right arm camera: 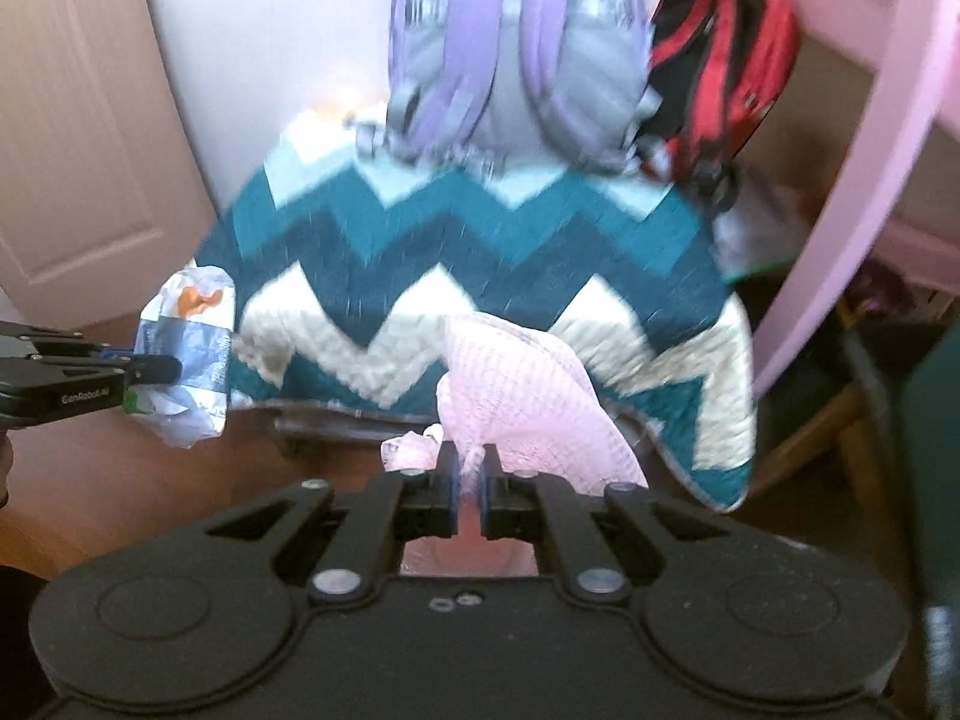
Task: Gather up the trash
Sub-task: 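Lift both held bags and carry them over the teal trash bin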
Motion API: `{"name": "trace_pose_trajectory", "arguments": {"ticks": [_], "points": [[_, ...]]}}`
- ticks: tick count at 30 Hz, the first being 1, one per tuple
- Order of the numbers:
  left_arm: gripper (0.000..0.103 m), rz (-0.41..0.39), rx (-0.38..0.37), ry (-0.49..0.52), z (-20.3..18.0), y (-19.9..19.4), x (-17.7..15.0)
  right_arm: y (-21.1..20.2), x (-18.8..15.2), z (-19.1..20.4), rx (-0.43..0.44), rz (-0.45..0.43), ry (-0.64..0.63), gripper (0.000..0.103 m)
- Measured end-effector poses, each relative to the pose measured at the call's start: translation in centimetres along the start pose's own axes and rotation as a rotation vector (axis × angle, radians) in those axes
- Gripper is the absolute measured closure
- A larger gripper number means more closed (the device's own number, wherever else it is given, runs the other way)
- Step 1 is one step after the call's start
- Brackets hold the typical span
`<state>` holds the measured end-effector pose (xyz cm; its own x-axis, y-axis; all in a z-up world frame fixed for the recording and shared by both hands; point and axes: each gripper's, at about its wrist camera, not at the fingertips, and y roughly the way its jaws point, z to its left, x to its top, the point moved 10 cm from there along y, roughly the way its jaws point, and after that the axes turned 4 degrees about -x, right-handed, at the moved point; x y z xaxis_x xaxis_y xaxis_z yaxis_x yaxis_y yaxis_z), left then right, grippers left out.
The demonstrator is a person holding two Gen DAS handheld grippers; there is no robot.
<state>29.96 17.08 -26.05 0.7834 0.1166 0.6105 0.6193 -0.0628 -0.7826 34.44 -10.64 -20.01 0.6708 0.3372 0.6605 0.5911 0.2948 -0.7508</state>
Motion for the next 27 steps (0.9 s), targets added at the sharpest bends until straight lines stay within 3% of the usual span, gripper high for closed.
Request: {"name": "trace_pose_trajectory", "arguments": {"ticks": [10, 17, 21, 27], "points": [[0.097, -0.178, -0.039, 0.045, -9.6, -9.2, 6.3, -13.4, 4.8, -6.1, 0.005, -0.189, 0.030, 0.099], [0.097, -0.284, -0.113, 0.084, -17.0, -15.2, 12.2, -22.3, 8.8, -12.6, -0.091, -0.333, 0.044, 0.099], [0.097, -0.331, -0.179, 0.139, -22.7, -18.1, 15.6, -25.3, 10.2, -17.5, -0.175, -0.375, 0.082, 0.099], [0.097, -0.361, -0.300, 0.215, -31.6, -19.8, 19.8, -26.5, 11.1, -25.3, -0.294, -0.369, 0.159, 0.099]]}}
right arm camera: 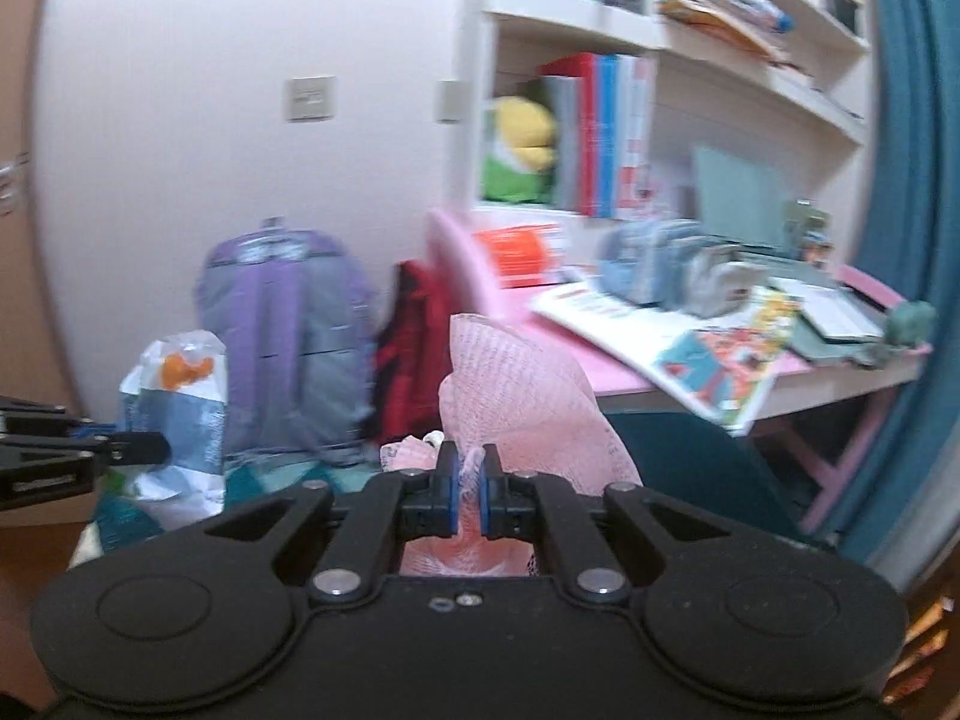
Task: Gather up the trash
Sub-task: 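Lift both held bags and carry them over the teal trash bin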
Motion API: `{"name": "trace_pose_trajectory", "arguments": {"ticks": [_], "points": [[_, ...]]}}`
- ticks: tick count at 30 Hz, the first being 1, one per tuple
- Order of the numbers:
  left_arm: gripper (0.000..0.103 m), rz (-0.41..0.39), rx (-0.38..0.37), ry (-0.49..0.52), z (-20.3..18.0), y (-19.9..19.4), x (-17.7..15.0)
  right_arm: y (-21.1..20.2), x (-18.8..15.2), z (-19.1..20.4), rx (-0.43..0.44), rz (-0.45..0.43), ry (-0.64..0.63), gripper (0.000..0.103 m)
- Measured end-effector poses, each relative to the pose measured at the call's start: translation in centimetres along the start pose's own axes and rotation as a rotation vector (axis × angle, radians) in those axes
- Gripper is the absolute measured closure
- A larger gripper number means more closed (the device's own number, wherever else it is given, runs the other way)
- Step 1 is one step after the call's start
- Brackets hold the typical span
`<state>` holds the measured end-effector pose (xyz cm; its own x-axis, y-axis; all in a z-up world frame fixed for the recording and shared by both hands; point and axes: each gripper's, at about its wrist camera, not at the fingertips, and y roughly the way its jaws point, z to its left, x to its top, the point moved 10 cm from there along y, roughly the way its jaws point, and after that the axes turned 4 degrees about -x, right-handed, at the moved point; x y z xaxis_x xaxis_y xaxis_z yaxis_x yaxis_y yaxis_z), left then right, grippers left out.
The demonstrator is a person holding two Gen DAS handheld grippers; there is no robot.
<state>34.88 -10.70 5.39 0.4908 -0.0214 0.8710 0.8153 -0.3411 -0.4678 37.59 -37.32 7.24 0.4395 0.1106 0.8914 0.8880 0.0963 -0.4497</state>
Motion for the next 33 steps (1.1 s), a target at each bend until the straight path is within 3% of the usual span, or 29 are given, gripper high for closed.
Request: {"name": "trace_pose_trajectory", "arguments": {"ticks": [6, 14, 19, 25, 33], "points": [[0.097, -0.021, -0.095, 0.057, -7.1, 4.1, 4.5, 2.3, -0.6, -6.6, -0.087, 0.033, 0.063, 0.099], [0.096, 0.039, -0.186, 0.115, -15.7, 11.1, 7.0, 6.0, -3.2, -10.5, -0.116, 0.130, 0.039, 0.098], [0.096, 0.110, -0.201, 0.136, -18.9, 16.1, 6.7, 7.8, -5.0, -11.1, -0.117, 0.202, 0.000, 0.098], [0.096, 0.249, -0.201, 0.123, -20.6, 21.0, 4.0, 9.9, -7.1, -11.5, -0.107, 0.304, -0.022, 0.095], [0.096, 0.356, -0.204, 0.118, -20.9, 24.3, 1.3, 11.1, -8.6, -12.1, -0.090, 0.385, 0.019, 0.087]]}}
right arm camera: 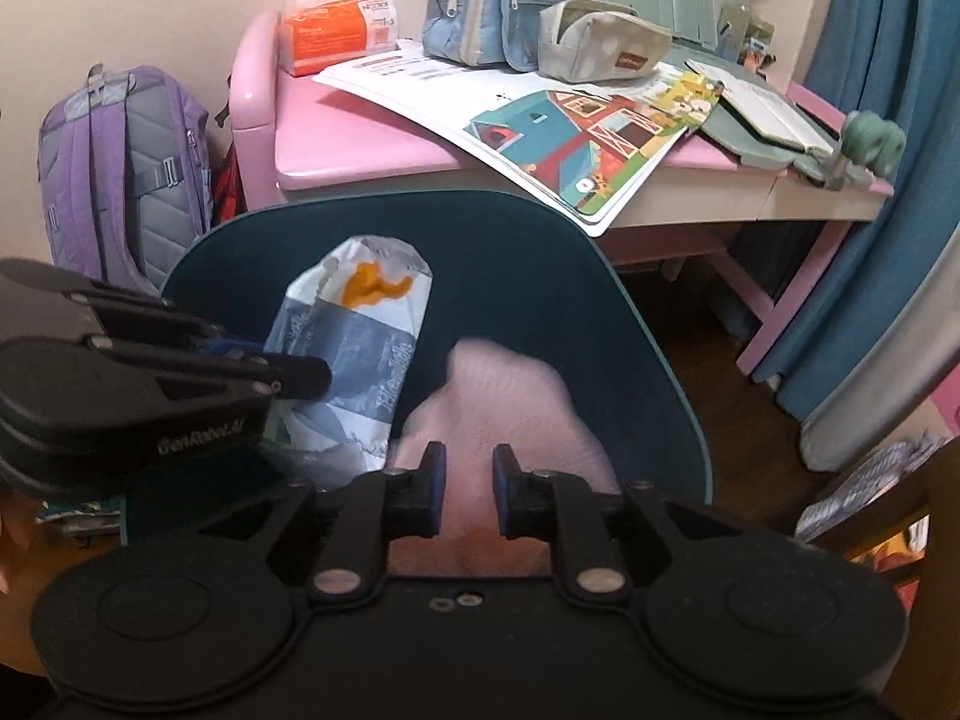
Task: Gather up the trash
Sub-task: 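Lift both held bags and carry them over the teal trash bin, then open the left tool and right tool to drop both bags into the bin, then move both tools back down toward the remaining trash on the floor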
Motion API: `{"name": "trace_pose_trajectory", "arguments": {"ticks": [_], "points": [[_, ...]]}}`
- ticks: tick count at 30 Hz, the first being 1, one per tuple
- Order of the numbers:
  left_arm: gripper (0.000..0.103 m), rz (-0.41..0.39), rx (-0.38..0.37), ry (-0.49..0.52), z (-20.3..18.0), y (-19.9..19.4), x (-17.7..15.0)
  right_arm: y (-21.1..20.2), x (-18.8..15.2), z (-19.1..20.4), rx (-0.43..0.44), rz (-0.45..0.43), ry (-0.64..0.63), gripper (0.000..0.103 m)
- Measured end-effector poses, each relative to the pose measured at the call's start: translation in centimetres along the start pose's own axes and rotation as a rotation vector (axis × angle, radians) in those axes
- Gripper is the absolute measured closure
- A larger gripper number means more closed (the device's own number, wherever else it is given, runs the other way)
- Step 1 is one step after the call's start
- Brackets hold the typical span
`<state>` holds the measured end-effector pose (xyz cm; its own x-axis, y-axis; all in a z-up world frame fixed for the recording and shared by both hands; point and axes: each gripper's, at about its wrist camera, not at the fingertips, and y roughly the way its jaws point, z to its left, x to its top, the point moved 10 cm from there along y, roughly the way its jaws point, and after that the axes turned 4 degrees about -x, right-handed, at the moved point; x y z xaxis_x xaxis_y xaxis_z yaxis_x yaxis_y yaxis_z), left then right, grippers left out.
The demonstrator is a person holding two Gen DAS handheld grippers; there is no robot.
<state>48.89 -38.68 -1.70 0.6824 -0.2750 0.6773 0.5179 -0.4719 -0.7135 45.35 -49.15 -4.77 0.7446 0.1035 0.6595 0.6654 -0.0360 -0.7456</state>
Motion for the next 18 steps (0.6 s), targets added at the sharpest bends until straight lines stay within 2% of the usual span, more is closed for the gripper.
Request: {"name": "trace_pose_trajectory", "arguments": {"ticks": [3, 9, 11, 12, 13, 14, 15, 16, 18], "points": [[0.096, 0.007, -0.007, 0.009, -0.1, 0.1, -0.1, 0.2, -0.1, 0.2, 0.010, 0.015, -0.005, 0.082], [0.093, 0.015, -0.016, -0.007, -0.1, -0.3, -0.2, -0.8, -0.1, 0.3, 0.023, -0.013, -0.011, 0.066], [0.089, 0.010, -0.016, -0.003, -0.2, -0.7, -0.2, -1.3, -0.1, 0.3, 0.024, -0.024, -0.016, 0.065], [0.082, 0.004, -0.015, -0.004, -0.2, -1.0, -0.2, -1.5, -0.1, 0.3, 0.027, -0.029, -0.017, 0.064], [0.067, -0.004, -0.012, -0.009, -0.1, -1.3, -0.1, -1.8, -0.1, 0.4, 0.029, -0.035, -0.016, 0.063], [0.058, -0.016, -0.005, -0.012, -0.1, -1.8, -0.1, -2.2, -0.1, 0.4, 0.030, -0.041, -0.016, 0.063], [0.040, -0.032, 0.004, -0.011, 0.0, -2.2, -0.1, -2.5, -0.1, 0.5, 0.031, -0.046, -0.016, 0.062], [0.034, -0.056, 0.019, -0.005, 0.2, -2.9, 0.0, -2.9, -0.1, 0.6, 0.034, -0.051, -0.016, 0.061], [0.034, -0.073, 0.026, 0.002, 0.3, -3.8, -0.1, -3.8, -0.1, 0.9, 0.037, -0.064, -0.020, 0.060]]}}
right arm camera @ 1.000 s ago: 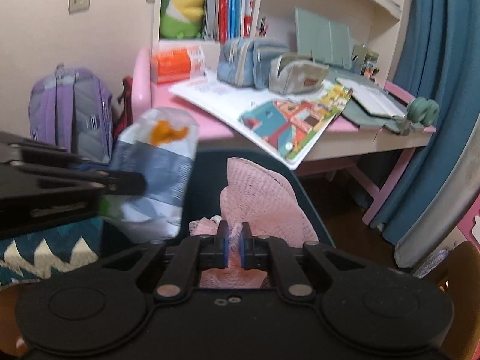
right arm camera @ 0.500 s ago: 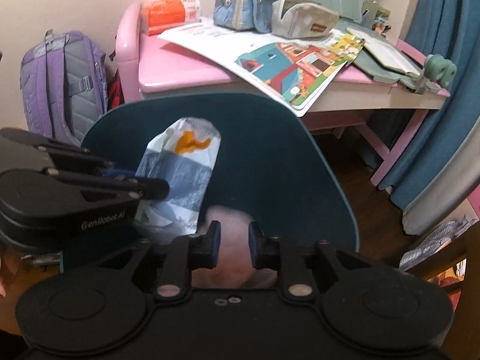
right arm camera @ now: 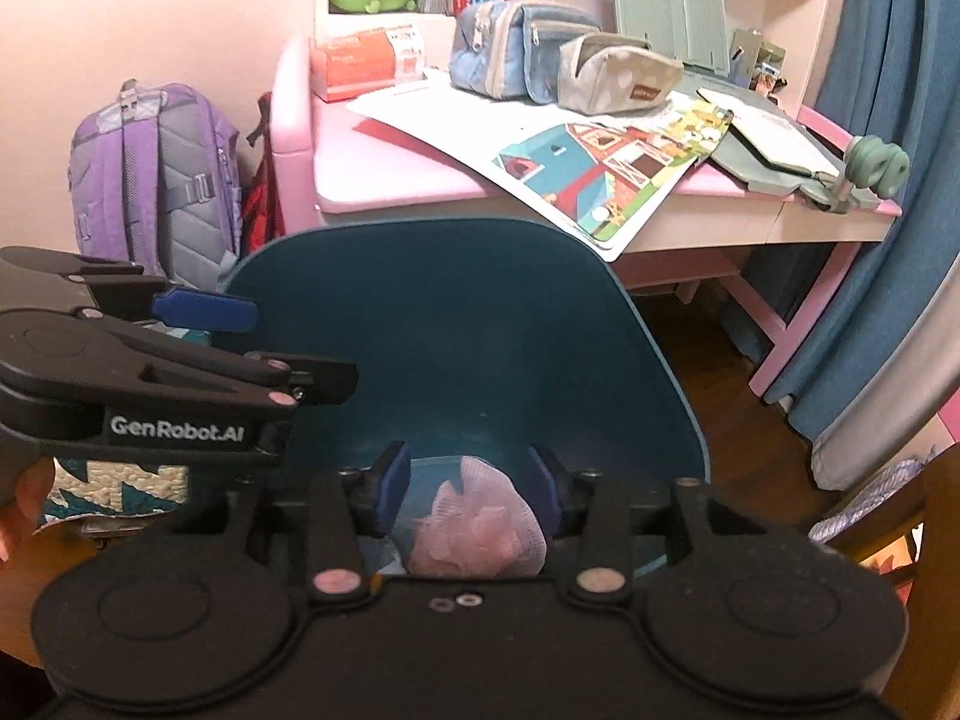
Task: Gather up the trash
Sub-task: 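Move both tools back down toward the remaining trash on the floor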
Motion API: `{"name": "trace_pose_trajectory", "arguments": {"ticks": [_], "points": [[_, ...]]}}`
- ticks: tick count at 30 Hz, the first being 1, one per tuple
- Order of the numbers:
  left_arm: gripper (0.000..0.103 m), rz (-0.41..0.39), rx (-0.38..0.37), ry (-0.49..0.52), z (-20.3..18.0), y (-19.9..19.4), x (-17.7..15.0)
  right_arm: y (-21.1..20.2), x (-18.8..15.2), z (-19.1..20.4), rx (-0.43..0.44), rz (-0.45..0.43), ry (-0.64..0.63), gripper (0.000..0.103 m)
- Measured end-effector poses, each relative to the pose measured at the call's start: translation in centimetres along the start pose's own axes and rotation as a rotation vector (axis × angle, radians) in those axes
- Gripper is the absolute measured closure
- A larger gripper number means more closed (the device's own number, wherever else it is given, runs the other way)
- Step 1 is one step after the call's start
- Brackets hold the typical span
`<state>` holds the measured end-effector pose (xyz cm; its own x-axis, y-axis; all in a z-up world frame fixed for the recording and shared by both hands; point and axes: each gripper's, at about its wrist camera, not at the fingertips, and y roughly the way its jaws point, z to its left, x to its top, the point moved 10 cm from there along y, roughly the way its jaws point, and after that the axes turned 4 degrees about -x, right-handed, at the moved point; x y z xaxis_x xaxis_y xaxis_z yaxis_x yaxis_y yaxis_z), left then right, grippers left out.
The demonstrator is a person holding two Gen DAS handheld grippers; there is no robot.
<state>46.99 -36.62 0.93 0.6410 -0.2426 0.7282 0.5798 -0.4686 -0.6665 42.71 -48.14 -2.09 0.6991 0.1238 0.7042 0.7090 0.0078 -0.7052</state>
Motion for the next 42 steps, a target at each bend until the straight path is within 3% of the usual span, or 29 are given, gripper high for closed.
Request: {"name": "trace_pose_trajectory", "arguments": {"ticks": [11, 21, 29, 42], "points": [[0.034, -0.052, -0.003, -0.024, 1.3, -6.9, -1.4, -5.3, 0.2, 3.1, 0.028, -0.079, -0.006, 0.053], [0.028, -0.095, 0.033, -0.066, 4.8, -14.0, -4.8, -9.2, 0.0, 10.7, 0.122, -0.149, -0.066, 0.046], [0.022, -0.129, 0.129, -0.122, 10.7, -19.9, -9.6, -9.4, -1.0, 18.9, 0.250, -0.164, -0.115, 0.044], [0.018, -0.104, 0.289, -0.232, 21.6, -25.4, -20.4, -6.2, -4.0, 31.9, 0.431, -0.130, -0.167, 0.042]]}}
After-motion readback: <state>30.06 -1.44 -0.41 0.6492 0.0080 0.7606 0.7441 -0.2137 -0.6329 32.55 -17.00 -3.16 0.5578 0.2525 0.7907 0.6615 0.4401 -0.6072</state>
